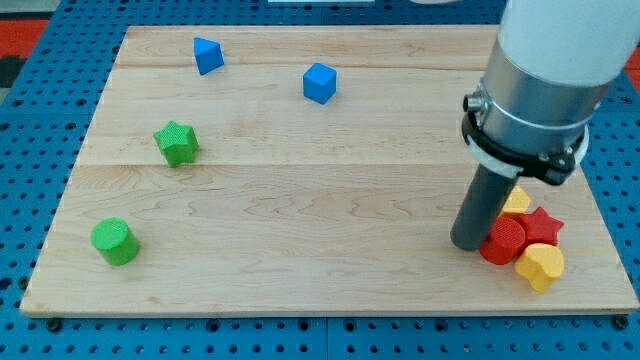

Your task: Push the heart slightly to the top of the board

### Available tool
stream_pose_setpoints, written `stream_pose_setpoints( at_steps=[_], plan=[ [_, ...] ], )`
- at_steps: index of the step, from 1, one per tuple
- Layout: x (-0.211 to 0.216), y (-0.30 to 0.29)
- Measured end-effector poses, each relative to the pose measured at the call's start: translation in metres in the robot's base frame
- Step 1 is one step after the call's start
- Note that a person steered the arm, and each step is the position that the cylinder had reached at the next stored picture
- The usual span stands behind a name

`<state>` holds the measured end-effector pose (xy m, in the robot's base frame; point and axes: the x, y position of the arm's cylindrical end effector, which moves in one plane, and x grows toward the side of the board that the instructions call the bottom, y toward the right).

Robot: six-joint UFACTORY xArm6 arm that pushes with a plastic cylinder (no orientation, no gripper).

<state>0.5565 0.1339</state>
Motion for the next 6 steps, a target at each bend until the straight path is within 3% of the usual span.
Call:
stream_pose_setpoints(
  at_steps=[1, 2, 3, 6],
  plan=[
    [0.060, -0.020],
    [0.061, 0.025],
    [0.057, 0.134],
    [0.045, 0.082]
  ],
)
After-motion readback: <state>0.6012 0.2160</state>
